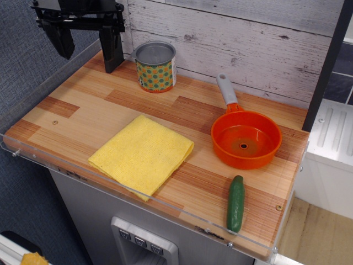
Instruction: Place the pot on the napkin
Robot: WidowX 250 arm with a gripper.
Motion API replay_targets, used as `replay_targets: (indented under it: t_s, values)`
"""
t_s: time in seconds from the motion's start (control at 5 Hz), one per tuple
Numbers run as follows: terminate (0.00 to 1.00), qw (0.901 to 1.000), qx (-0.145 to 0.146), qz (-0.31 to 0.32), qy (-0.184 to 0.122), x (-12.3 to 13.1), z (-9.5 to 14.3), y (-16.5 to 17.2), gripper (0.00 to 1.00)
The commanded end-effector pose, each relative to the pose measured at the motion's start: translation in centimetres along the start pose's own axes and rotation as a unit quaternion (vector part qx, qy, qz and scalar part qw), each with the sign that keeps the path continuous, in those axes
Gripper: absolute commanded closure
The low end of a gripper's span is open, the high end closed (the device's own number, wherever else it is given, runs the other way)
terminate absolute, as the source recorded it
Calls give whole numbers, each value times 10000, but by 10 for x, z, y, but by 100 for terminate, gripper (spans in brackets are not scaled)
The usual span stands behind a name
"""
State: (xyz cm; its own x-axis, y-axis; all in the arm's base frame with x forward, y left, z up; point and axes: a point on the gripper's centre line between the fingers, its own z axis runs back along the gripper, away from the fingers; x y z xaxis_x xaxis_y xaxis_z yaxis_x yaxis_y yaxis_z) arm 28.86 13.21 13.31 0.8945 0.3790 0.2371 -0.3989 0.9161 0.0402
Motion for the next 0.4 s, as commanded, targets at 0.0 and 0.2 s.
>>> replay_targets:
  t_s: [0.0, 0.2]
  values:
    - [0, 10000, 0, 0, 0, 0, 0, 0, 0]
    - [0, 9998, 1, -130, -158, -1, 4, -25, 0]
